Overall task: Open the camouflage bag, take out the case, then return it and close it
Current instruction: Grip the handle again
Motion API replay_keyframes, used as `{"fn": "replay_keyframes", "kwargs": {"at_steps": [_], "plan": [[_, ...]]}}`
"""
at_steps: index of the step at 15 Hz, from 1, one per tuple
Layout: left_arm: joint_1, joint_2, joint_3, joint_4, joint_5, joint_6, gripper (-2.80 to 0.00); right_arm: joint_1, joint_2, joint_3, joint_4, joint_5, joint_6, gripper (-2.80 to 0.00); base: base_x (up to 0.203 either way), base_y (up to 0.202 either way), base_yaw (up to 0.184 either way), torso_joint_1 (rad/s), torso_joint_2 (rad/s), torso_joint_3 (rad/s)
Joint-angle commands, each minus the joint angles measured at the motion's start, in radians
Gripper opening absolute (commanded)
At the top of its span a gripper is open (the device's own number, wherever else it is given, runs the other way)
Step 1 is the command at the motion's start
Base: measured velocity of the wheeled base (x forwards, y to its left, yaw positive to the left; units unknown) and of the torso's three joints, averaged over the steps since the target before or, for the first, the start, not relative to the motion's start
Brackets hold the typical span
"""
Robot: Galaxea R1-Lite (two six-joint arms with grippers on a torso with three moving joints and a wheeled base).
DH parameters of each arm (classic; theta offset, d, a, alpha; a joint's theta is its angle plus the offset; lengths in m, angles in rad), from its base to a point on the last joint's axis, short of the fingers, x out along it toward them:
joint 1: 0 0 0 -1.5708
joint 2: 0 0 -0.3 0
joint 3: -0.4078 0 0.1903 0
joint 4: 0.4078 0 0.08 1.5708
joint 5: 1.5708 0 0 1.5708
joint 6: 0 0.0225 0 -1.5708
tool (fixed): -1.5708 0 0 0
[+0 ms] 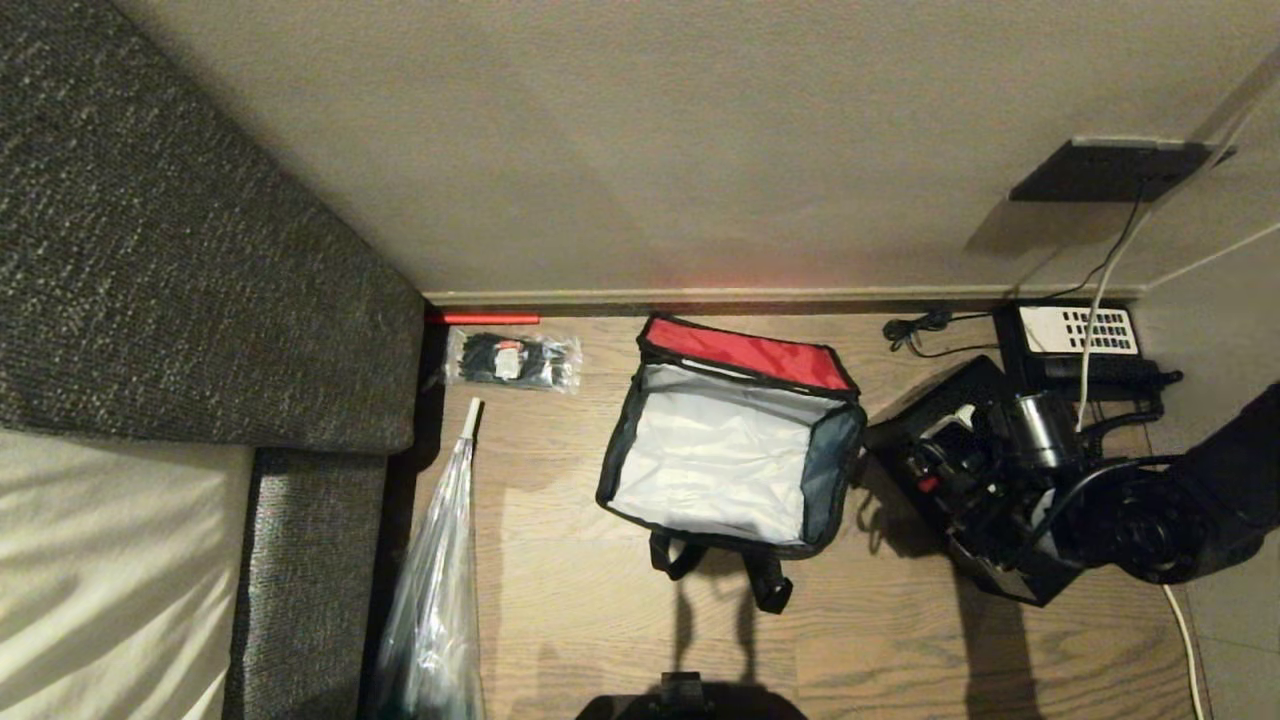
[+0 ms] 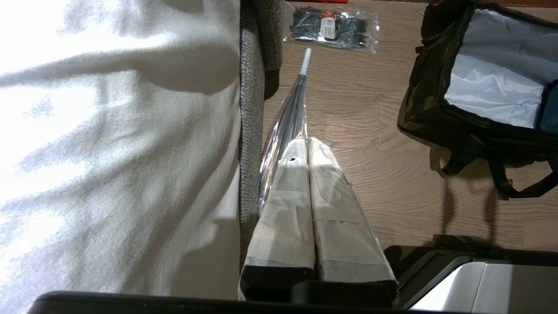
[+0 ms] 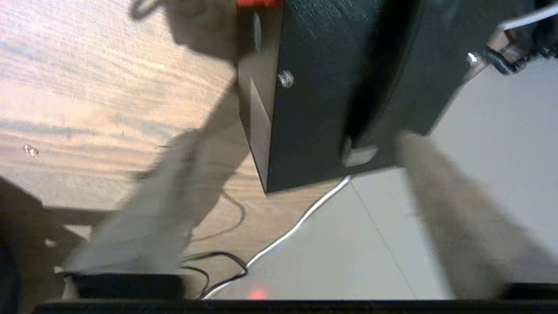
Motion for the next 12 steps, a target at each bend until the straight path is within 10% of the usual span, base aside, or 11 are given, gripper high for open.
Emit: {"fn": "replay_keyframes", "kwargs": {"at_steps": [1, 7, 12], "plan": [[0.001, -0.002, 0.002, 0.000, 0.000, -0.001, -2.80, 0.006, -0.101, 0.018, 0.014, -0.002, -0.005, -2.80, 0.000, 0.000, 0.000, 0.000, 0.00, 0.000], [0.001, -0.002, 0.003, 0.000, 0.001, -0.001, -2.80, 0.005, -0.376, 0.165, 0.143, 0.031, 0.045, -2.80, 0.000, 0.000, 0.000, 0.000, 0.00, 0.000], [0.001, -0.002, 0.002, 0.000, 0.000, -0.001, -2.80, 0.007, -0.684, 0.247, 0.219, 0.423, 0.505, -2.80, 0.000, 0.000, 0.000, 0.000, 0.00, 0.000]]}}
